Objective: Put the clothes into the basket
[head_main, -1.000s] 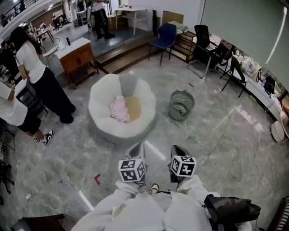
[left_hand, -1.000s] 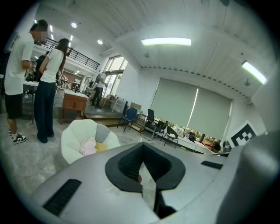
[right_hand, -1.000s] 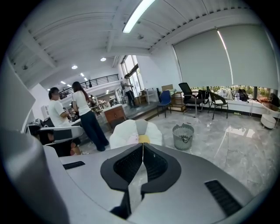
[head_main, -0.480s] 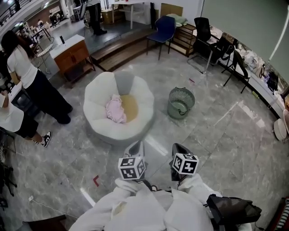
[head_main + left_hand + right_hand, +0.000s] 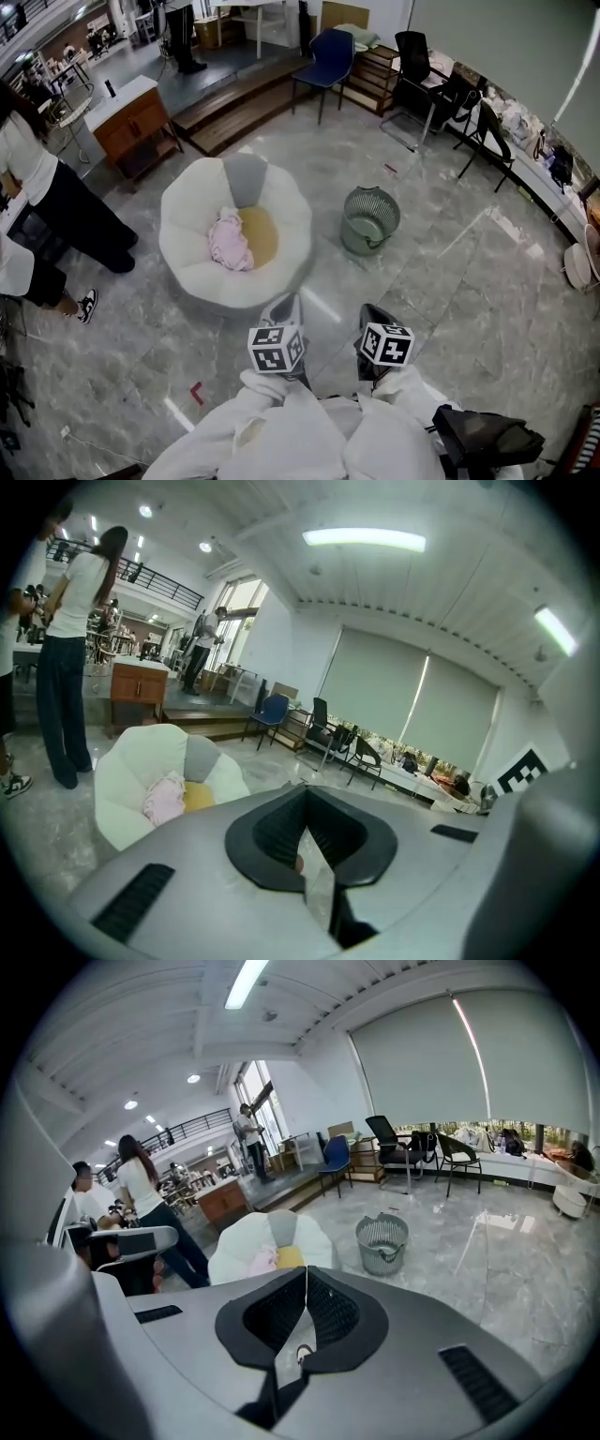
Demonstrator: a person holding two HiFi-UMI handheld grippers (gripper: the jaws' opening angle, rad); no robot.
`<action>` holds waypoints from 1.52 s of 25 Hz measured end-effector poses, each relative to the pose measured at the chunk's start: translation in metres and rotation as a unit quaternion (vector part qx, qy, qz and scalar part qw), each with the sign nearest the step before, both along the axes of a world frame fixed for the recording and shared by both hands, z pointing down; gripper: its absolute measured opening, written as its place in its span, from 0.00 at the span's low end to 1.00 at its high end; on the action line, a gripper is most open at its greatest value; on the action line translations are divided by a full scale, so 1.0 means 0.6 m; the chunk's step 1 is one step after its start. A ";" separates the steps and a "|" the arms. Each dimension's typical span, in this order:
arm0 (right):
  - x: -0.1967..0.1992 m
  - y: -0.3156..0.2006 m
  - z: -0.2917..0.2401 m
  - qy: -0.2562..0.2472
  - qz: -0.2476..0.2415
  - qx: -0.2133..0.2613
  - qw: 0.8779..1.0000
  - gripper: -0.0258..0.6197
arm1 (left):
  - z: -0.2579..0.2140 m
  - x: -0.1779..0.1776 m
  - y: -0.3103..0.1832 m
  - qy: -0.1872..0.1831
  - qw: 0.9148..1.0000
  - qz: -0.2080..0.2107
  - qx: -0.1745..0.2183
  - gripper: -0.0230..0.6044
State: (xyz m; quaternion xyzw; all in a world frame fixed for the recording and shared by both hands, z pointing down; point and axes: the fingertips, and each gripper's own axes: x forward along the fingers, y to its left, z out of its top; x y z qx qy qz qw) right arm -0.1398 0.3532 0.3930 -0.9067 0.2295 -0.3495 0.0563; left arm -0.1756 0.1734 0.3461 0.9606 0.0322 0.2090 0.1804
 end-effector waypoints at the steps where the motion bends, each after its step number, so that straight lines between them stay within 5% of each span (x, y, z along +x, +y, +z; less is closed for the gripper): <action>1: 0.018 -0.009 -0.002 0.001 0.002 0.000 1.000 0.08 | -0.003 0.020 -0.007 0.002 1.000 0.004 0.000 0.04; 15: 0.283 -0.211 -0.014 0.009 -0.021 0.010 1.000 0.08 | -0.016 0.275 -0.191 0.007 1.000 -0.004 0.011 0.04; 23: 0.341 -0.308 -0.017 0.002 -0.036 0.001 0.999 0.08 | -0.002 0.333 -0.289 -0.012 1.000 -0.018 0.001 0.04; 33: 0.385 -0.294 0.008 -0.014 -0.036 -0.018 0.999 0.08 | 0.046 0.370 -0.292 -0.033 0.998 -0.041 -0.028 0.04; 38: 0.416 -0.324 0.032 -0.031 -0.080 -0.014 0.996 0.08 | 0.056 0.388 -0.295 -0.043 0.997 -0.066 -0.018 0.04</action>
